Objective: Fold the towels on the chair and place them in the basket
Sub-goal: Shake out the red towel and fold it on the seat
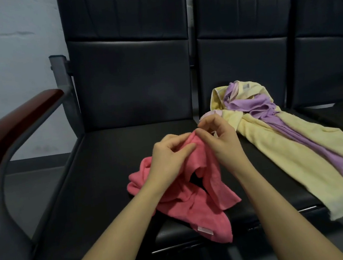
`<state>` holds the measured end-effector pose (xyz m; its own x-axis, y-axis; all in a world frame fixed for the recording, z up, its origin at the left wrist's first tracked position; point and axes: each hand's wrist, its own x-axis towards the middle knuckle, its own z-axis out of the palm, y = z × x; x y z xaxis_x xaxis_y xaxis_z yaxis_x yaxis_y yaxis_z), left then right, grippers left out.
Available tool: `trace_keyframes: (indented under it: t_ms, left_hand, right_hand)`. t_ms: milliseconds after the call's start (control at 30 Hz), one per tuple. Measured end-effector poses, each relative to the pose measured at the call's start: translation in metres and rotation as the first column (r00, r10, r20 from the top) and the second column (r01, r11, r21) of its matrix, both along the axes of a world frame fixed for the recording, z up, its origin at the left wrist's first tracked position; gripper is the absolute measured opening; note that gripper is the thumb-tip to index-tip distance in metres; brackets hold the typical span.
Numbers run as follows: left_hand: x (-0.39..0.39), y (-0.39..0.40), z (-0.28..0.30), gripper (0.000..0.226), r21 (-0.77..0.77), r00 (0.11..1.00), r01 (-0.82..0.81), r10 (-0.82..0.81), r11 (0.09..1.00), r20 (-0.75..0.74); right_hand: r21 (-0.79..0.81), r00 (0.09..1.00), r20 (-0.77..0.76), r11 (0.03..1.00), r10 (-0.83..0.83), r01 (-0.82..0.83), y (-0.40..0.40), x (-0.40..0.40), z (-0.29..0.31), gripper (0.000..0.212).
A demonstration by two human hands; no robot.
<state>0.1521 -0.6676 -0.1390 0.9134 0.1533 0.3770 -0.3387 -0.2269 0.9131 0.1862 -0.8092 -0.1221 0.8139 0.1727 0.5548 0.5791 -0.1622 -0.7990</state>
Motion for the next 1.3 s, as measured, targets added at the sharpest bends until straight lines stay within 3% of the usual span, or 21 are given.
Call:
trace_keyframes:
  t_ms: [167,267,367,467,667,800,900,1033,1100,1167,1233,1300]
  left_hand:
    - [0.004,0.006,0.007,0.035,-0.031,0.981,-0.191,0.19,0.981,-0.051]
    - [0.006,0.01,0.013,0.027,-0.025,0.941,-0.333,0.331,0.942,-0.075]
    - [0.003,0.014,0.02,0.023,0.048,0.924,-0.378,0.379,0.925,-0.04]
    - [-0.002,0.016,0.02,0.021,0.069,0.916,-0.397,0.399,0.915,-0.031]
    - [-0.007,0.026,0.02,0.03,-0.062,0.958,-0.286,0.284,0.956,-0.05]
    - [-0.012,0.035,0.017,0.037,0.052,0.974,-0.222,0.224,0.974,-0.025]
    - [-0.014,0.042,0.015,0.044,0.14,0.963,-0.268,0.271,0.953,0.0]
    - [-0.017,0.053,0.013,0.044,0.124,0.954,-0.294,0.299,0.948,-0.026]
    - [-0.02,0.06,0.01,0.033,0.13,0.955,-0.288,0.294,0.949,-0.027]
    - [-0.026,0.067,0.007,0.025,0.137,0.959,-0.279,0.282,0.951,-0.008]
    - [-0.032,0.073,0.004,0.024,0.152,0.961,-0.277,0.276,0.949,0.028]
    - [-0.036,0.078,0.004,0.021,0.188,0.964,-0.265,0.261,0.946,0.048]
  right_hand:
    - [-0.017,0.939,0.23,0.963,-0.256,0.267,0.005,-0.009,-0.018,0.006]
    - [-0.102,0.912,0.3,0.941,-0.279,0.322,0.008,-0.021,-0.035,0.011]
    - [-0.232,0.949,0.224,0.934,-0.22,0.271,0.018,-0.033,-0.044,0.026]
    - [-0.245,0.964,0.129,0.935,-0.231,0.257,0.031,-0.039,-0.047,0.038]
    - [-0.028,0.972,0.103,0.976,-0.213,0.217,0.029,-0.048,-0.028,0.032]
    - [0.094,0.99,0.025,0.987,-0.136,0.133,0.016,-0.048,-0.013,0.021]
    - [0.161,0.989,-0.096,0.979,-0.11,0.124,0.007,-0.043,-0.009,0.023]
    - [0.285,0.962,-0.274,0.956,0.019,0.063,-0.005,-0.04,-0.006,0.027]
    - [0.224,0.954,-0.293,0.975,0.061,0.007,-0.009,-0.04,-0.01,0.041]
    - [0.017,0.977,-0.213,0.999,-0.023,0.027,-0.012,-0.039,-0.015,0.051]
    - [-0.097,0.99,-0.097,0.991,-0.104,0.094,-0.011,-0.04,-0.016,0.044]
    - [-0.103,0.988,0.013,0.983,-0.154,0.155,-0.008,-0.044,-0.013,0.028]
